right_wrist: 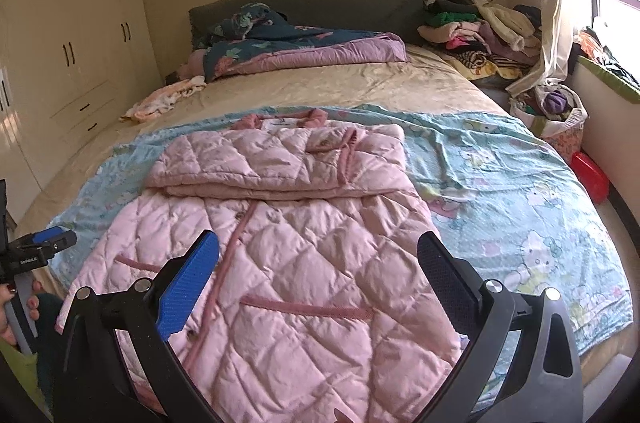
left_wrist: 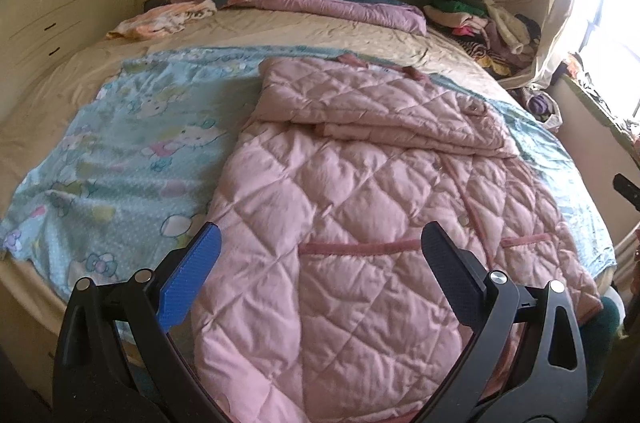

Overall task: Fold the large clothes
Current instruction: 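Move both open tools to the ribbed hem of the jacket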

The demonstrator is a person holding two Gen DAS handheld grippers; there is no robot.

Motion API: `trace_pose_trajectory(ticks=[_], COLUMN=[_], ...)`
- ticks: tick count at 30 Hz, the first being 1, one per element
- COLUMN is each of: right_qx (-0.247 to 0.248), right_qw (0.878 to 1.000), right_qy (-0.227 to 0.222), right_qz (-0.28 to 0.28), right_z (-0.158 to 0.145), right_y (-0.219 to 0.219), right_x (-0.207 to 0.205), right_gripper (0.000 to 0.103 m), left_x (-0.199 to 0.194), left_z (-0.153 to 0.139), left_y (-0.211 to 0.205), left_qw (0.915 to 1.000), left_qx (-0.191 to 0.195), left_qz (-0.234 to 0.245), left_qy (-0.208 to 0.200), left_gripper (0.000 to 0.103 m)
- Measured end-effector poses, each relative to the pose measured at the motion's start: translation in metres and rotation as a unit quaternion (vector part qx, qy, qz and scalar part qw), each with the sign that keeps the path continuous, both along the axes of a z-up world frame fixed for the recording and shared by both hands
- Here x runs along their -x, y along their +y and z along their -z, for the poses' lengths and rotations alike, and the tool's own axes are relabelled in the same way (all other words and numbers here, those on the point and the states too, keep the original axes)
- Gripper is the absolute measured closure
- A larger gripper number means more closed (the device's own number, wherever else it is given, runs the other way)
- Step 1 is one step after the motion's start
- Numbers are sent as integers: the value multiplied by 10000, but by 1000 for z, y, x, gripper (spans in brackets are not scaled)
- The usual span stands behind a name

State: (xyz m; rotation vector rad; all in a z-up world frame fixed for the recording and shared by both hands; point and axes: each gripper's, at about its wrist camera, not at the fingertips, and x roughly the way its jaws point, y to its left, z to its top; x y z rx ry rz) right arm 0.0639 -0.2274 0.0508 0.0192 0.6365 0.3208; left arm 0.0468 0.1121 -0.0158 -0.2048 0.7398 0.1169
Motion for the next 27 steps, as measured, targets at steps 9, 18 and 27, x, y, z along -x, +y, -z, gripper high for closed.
trace_pose_trajectory(ticks=[9, 18, 27], right_qx=[111, 228, 297], right_qw=[9998, 9994, 9984], right_qy=[95, 209, 430], right_qz=[146, 151, 221], right_z=[15, 31, 49], right_y=[-17, -28, -42], right_x=[1, 6, 10], right_gripper=[4, 4, 4], left_x=[7, 13, 18], left_z=[17, 32, 54], left_y=[13, 16, 24], left_qw=[9997, 9988, 9968], left_qx=[-38, -109, -28], left_qz=[-166, -245, -328], left_qy=[197, 412, 725], left_gripper=[9, 9, 9])
